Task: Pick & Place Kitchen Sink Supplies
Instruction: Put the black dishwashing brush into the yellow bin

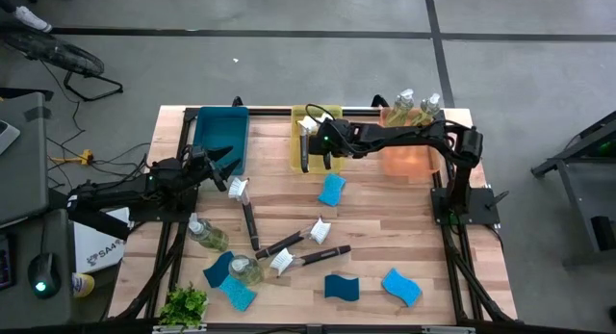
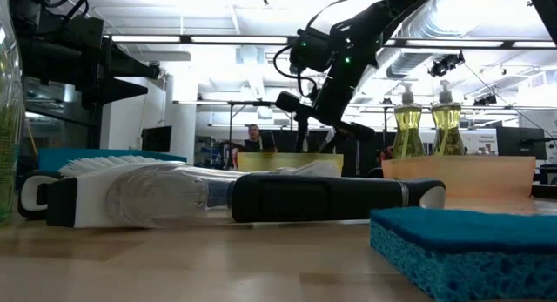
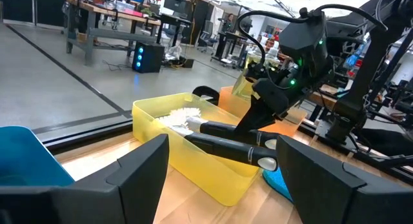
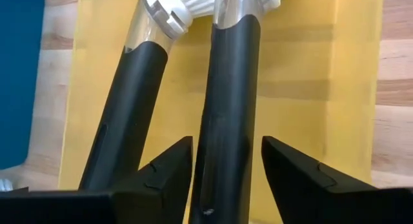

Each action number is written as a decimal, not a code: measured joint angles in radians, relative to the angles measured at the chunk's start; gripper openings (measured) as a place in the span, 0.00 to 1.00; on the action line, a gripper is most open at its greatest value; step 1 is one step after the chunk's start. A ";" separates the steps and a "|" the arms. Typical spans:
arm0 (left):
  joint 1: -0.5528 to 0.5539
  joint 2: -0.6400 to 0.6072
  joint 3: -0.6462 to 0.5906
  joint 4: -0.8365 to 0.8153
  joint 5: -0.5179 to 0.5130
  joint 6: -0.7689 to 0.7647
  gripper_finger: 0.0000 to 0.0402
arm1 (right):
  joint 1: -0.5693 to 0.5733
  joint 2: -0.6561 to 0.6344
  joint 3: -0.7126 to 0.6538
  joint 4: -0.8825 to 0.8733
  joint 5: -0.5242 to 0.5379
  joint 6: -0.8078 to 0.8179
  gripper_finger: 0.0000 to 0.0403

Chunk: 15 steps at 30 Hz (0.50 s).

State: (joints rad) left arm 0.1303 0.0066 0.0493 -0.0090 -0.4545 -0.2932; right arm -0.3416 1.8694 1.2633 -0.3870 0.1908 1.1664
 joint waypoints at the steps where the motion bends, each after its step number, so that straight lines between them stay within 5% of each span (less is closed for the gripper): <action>1: 0.000 0.000 0.000 0.000 0.000 0.000 0.70 | 0.000 0.000 0.000 0.000 0.000 0.000 0.45; 15: 0.000 0.000 0.000 0.000 0.000 0.000 0.70 | 0.002 -0.020 0.000 0.003 -0.044 -0.094 0.51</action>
State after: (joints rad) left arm 0.1304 0.0064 0.0491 -0.0090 -0.4541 -0.2932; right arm -0.3401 1.8495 1.2633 -0.3836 0.1471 1.0723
